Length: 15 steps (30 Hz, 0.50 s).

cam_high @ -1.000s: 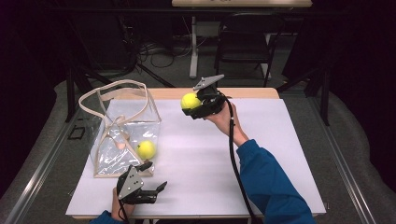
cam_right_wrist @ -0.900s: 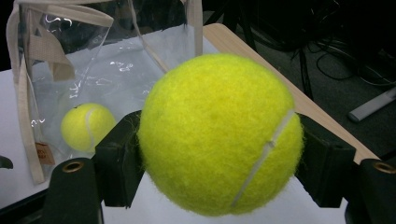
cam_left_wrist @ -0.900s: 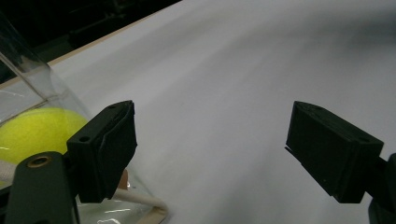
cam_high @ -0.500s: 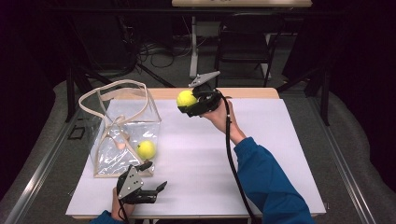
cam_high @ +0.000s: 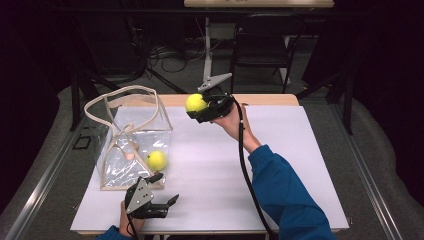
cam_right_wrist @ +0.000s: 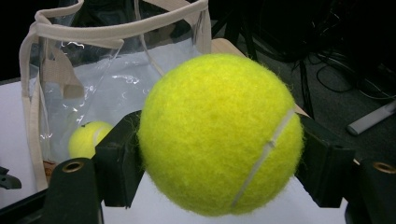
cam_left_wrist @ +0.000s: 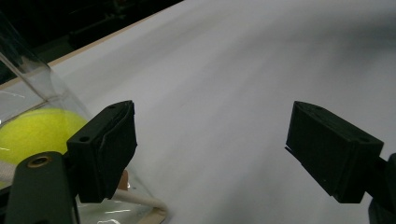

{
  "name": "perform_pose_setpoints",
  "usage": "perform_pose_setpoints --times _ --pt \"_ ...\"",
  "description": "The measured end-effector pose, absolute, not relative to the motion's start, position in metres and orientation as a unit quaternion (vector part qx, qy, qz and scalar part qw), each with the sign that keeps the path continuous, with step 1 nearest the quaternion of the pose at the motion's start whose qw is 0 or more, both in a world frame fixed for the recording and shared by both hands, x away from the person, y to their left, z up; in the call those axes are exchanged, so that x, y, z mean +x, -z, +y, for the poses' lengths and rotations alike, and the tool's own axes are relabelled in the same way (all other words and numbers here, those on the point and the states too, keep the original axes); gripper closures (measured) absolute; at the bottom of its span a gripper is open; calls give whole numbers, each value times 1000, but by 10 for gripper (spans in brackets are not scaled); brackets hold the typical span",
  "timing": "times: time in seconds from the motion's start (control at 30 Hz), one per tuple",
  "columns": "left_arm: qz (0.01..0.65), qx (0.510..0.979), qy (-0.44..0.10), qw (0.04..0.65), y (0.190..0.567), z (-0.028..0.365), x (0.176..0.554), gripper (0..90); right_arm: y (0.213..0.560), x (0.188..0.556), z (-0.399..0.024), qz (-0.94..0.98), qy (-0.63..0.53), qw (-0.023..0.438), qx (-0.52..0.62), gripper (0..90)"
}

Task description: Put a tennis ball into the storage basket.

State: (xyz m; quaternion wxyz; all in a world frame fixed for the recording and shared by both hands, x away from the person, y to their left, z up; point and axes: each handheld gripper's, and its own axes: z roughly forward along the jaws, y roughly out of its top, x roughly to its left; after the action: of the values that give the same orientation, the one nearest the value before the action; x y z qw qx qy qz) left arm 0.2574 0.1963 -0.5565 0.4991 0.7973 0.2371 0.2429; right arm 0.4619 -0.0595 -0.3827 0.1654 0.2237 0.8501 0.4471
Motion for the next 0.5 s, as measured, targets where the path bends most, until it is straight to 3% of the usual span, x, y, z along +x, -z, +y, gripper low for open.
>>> perform_pose_setpoints --times 0.5 --pt "237 797 -243 499 557 196 257 159 375 462 -52 849 -451 167 217 262"
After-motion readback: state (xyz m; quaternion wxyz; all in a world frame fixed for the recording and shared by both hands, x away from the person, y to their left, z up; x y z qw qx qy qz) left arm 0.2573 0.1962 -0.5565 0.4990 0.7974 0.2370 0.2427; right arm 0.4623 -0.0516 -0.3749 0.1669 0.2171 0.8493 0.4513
